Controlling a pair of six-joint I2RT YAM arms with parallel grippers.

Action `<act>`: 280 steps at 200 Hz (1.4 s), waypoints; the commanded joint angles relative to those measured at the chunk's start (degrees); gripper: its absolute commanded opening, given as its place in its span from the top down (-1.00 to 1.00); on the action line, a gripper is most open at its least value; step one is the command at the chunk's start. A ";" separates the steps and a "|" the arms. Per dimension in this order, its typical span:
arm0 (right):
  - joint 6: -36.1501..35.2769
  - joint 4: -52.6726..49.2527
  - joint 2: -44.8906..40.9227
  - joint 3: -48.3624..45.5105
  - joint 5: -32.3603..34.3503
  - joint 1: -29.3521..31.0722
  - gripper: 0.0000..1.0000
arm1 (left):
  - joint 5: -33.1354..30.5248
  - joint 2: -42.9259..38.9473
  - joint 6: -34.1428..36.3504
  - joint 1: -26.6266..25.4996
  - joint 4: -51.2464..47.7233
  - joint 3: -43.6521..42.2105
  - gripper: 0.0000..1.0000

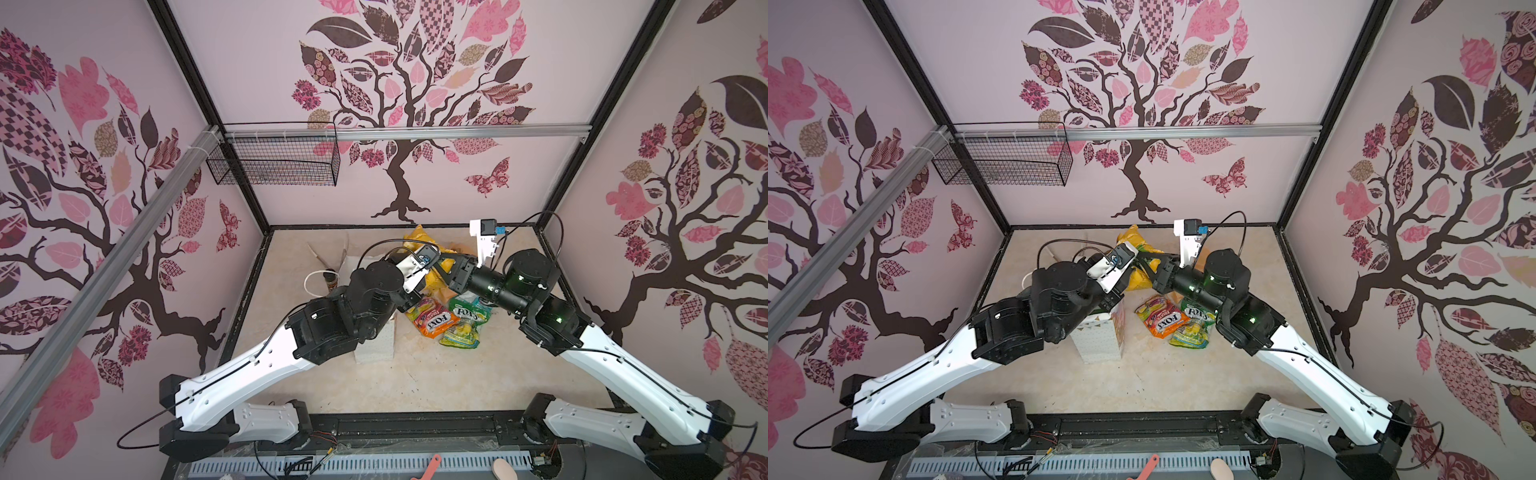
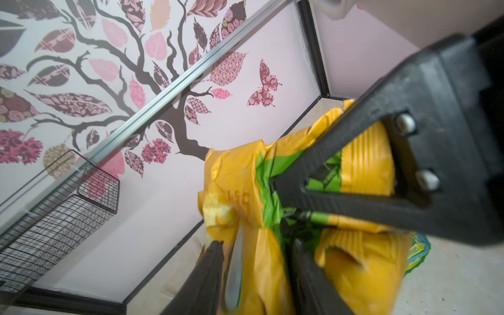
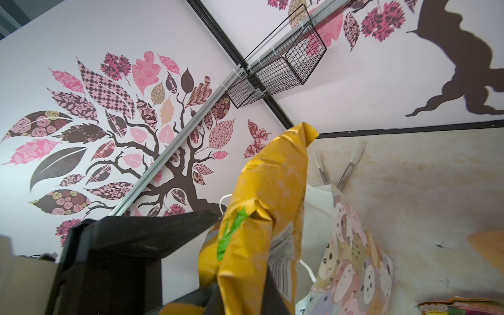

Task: Take the snacks out of the paper bag
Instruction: 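Carry the KRAK pack away with the right gripper while the left draws back, then lower the KRAK pack beside the other packs and open the right gripper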

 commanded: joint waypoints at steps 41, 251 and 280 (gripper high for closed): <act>0.90 0.50 -0.85 1.93 0.79 -8.72 0.89 | 2.95 -4.39 -4.65 -0.23 1.64 -1.67 -0.23; 11.43 2.40 -12.87 -29.72 19.02 -36.78 0.90 | 13.76 -9.59 -14.20 -0.30 -4.99 -4.73 -0.97; 15.43 -0.23 -16.62 -34.24 29.13 -36.79 0.89 | 13.63 -9.57 -13.87 -0.24 -4.62 -5.25 -0.97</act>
